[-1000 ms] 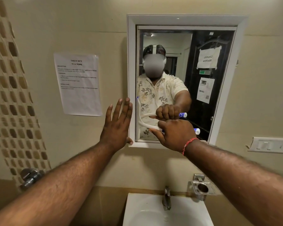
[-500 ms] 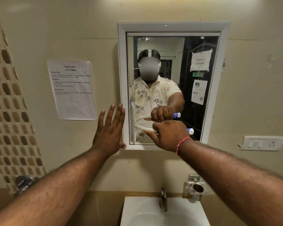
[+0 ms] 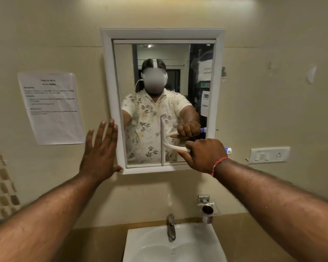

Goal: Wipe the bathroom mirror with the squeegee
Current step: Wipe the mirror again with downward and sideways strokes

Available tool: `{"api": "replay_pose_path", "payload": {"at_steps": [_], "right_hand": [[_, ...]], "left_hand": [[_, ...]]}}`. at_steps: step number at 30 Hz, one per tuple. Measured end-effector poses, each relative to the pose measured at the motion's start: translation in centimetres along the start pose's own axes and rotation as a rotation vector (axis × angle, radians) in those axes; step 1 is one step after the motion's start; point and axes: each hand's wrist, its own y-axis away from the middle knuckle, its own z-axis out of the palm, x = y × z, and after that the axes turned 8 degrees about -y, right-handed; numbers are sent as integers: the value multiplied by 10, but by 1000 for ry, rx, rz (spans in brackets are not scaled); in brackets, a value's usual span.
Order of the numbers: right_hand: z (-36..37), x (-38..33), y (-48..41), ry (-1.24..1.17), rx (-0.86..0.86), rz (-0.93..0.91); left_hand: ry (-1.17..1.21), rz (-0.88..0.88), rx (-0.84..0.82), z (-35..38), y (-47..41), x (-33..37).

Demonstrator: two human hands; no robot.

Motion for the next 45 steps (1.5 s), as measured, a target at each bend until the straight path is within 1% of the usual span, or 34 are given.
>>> {"api": "replay_pose_path", "payload": {"at_steps": [1,5,12,17,26,27,30,35,38,41,45], "right_hand": [[-4,5,4,9,0,3],[-14,32,22,64,-100,85],[-30,65,44,133,-144,167],[-38,69,47,140,-209,234],[-36,66,51,92,-177,255],[-35,66,52,67,-149,274],[-43,56,38,-31,5,374],[-69,29,-16,-297,178,508],[-87,12,-51,-500,232,610],[-103,-1,-85,-709,264,676],[-115,-9,-116,-923,298,751]], "left_hand": [[23,3,21,-2,-2,1],[72,9,62,-9,-8,5],[95,-2,-29,-18,-13,8],[90,0,-55,-19,-13,9],[57,-25,-114,-25,-11,4],[51,-32,-120,-27,-11,4],[37,-33,-98,-37,-16,-1],[101,-29,16,-68,-57,-25],[127,-33,27,-97,-90,-45],[109,-61,-7,-123,-117,-62],[121,-110,-62,-140,-141,-81]]}}
